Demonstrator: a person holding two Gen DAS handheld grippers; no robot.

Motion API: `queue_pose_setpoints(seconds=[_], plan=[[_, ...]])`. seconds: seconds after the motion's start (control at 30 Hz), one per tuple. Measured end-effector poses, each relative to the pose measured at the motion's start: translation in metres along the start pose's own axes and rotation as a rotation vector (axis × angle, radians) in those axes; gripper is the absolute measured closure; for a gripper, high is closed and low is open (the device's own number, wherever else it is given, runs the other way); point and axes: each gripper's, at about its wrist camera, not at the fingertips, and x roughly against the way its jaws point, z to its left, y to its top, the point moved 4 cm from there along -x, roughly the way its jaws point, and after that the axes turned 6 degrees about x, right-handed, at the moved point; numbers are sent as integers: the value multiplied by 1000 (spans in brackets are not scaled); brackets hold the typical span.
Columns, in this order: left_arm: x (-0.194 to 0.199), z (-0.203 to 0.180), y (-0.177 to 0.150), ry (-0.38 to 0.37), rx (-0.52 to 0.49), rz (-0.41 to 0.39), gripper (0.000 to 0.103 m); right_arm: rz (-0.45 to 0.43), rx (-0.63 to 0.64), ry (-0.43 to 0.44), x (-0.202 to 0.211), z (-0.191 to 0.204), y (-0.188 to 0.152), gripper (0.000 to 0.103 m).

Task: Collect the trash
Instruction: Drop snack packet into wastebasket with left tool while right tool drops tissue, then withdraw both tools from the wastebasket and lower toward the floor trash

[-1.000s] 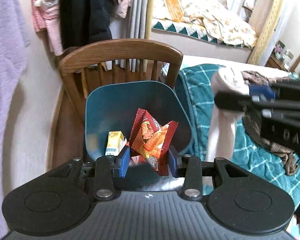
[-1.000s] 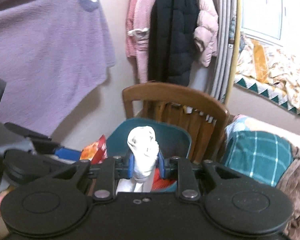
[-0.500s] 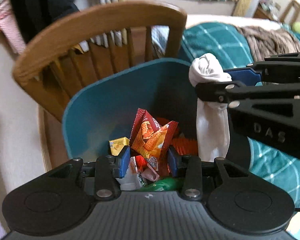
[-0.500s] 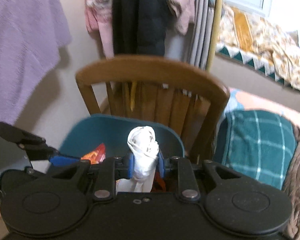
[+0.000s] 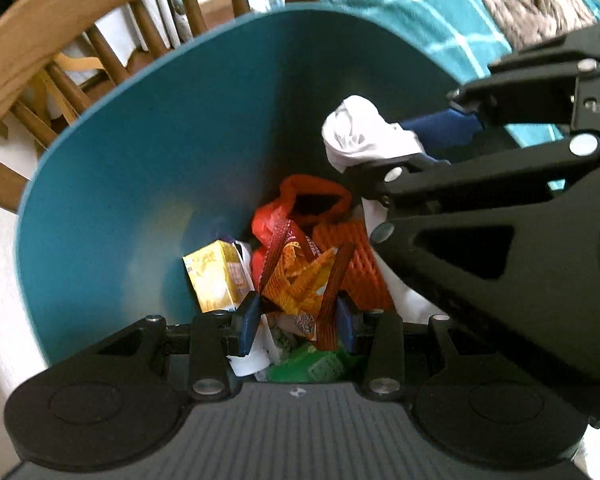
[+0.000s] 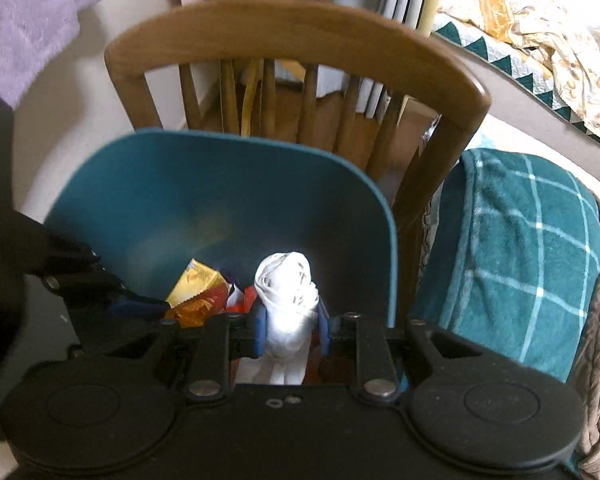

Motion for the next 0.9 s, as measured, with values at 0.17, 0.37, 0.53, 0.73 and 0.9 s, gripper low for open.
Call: queue_pose_setpoints(seconds=[0.17,0.37,0.53,0.73,0.9], plan=[[-15,4,-1,-22,23,60,64,40,36,-22,-12,6,-3,76],[-16,11,-4,-46,47,98,63,70,63,-33,-16,12,0,70],[-2,12,-2,-84,43,59,43,76,37,-19,-12,9,0,60],[23,12,-8,-122,61,16,43,44,-7,-14,7,7,-4,56],[52,10,-18,-117,71,-61,43,-17,-40,-5,38,6,-10,51]])
